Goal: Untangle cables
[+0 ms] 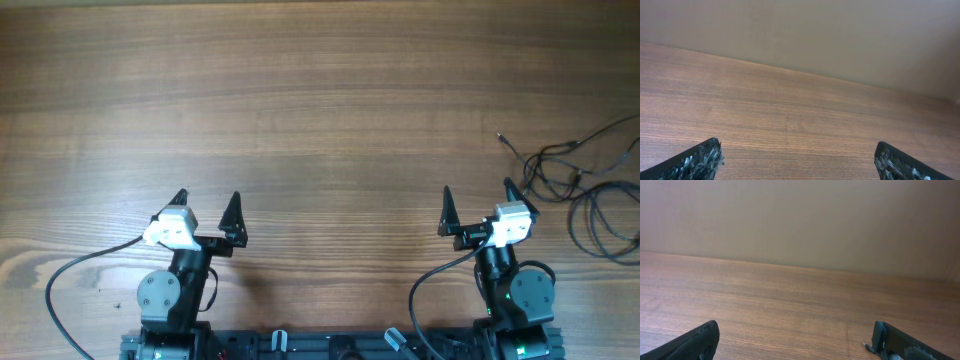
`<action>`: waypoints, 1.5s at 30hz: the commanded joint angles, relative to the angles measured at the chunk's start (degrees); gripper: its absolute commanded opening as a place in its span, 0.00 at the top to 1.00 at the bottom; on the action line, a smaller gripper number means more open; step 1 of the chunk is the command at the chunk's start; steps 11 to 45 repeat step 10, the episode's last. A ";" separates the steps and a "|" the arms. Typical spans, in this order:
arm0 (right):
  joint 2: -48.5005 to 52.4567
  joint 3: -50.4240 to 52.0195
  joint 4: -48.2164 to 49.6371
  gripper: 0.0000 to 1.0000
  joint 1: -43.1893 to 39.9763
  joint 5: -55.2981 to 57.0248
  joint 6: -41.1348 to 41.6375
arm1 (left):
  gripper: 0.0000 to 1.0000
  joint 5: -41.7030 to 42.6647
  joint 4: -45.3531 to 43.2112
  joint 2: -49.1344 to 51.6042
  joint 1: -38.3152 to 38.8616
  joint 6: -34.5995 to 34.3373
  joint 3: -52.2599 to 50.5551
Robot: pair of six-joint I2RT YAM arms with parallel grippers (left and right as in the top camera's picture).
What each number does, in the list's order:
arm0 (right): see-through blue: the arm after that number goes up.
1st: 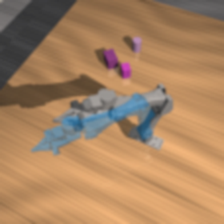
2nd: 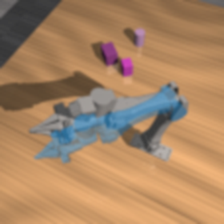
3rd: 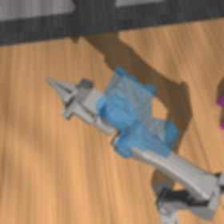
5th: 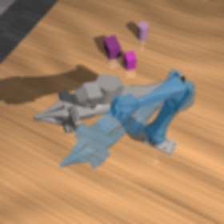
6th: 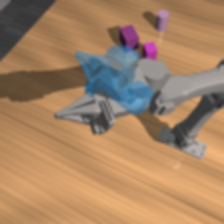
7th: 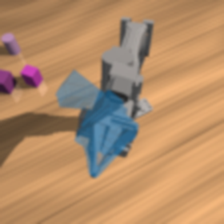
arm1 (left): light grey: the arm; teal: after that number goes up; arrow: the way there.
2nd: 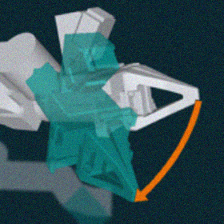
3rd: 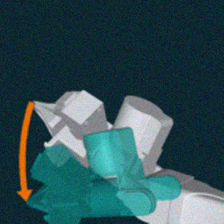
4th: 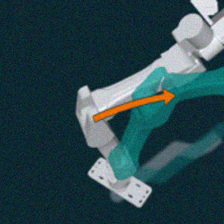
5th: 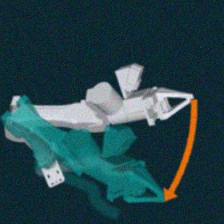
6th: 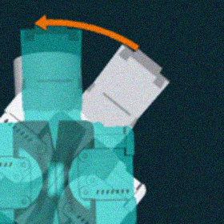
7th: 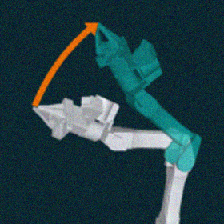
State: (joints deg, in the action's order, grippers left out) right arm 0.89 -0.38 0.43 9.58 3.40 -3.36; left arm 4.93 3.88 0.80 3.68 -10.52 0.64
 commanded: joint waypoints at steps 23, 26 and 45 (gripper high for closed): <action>-0.68 0.09 0.26 0.00 -0.24 -0.90 -1.01 | 0.00 -0.96 0.26 -0.59 -0.22 1.29 -0.33; -0.68 0.09 0.26 0.00 -0.24 -0.90 -1.01 | 0.00 -0.96 0.26 -0.59 -0.22 1.29 -0.33; -0.68 0.09 0.26 0.00 -0.24 -0.90 -1.01 | 0.00 -0.96 0.26 -0.59 -0.22 1.29 -0.33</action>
